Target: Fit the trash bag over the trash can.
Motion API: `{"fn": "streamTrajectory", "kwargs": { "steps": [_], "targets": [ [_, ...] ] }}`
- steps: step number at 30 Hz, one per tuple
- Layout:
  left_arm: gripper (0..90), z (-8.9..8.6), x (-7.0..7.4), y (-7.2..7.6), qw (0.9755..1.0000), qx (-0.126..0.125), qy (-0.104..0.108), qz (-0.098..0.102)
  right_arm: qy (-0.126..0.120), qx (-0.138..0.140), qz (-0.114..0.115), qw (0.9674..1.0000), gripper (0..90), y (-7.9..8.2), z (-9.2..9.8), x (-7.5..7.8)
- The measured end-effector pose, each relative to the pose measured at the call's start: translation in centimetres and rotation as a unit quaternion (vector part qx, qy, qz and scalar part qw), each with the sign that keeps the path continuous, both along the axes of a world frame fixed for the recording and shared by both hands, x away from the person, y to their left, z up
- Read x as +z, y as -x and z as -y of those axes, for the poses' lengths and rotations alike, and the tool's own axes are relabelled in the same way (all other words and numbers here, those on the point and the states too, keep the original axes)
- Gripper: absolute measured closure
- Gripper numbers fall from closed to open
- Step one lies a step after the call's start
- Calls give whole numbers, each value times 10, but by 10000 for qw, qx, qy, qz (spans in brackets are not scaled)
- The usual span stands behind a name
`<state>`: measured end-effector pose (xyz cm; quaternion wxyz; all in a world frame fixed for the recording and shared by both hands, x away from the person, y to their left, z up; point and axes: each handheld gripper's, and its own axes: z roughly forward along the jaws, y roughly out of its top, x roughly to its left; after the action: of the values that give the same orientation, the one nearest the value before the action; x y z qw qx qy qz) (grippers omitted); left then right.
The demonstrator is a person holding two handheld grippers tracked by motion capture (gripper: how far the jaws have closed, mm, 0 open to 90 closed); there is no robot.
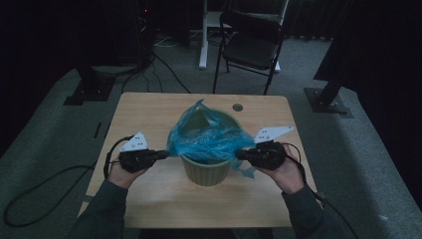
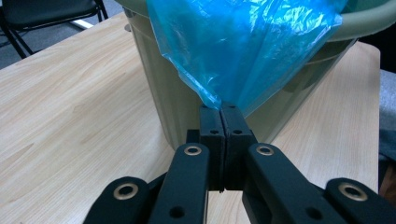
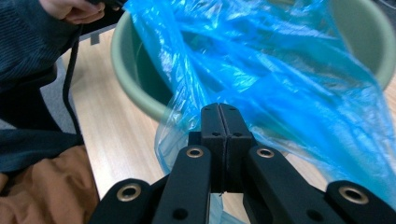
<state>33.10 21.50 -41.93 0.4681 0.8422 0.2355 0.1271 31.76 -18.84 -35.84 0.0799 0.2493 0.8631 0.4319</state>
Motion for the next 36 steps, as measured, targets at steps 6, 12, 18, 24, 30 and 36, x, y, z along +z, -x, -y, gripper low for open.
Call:
{"fn": "streamTrajectory", "kwargs": {
  "steps": [6,12,18,24,30,36],
  "targets": [
    [791,-1,8,8,9998,118,-70,134,71,126,-16,9999,900,3,-2,-2],
    [742,-9,17,11,9995,211,78,226,71,143,-21,9999,900,3,-2,-2],
    [690,-10,24,15,9990,224,166,352,80,174,-25,9998,900,3,-2,-2],
    [636,-7,32,12,9987,242,194,395,86,186,-30,9998,900,3,-2,-2],
    [609,-4,38,4,9981,322,219,474,80,198,-40,9998,900,2,-2,-2],
    [589,-7,43,2,9976,376,281,507,80,205,-37,9998,900,2,-2,-3]
  ]
}}
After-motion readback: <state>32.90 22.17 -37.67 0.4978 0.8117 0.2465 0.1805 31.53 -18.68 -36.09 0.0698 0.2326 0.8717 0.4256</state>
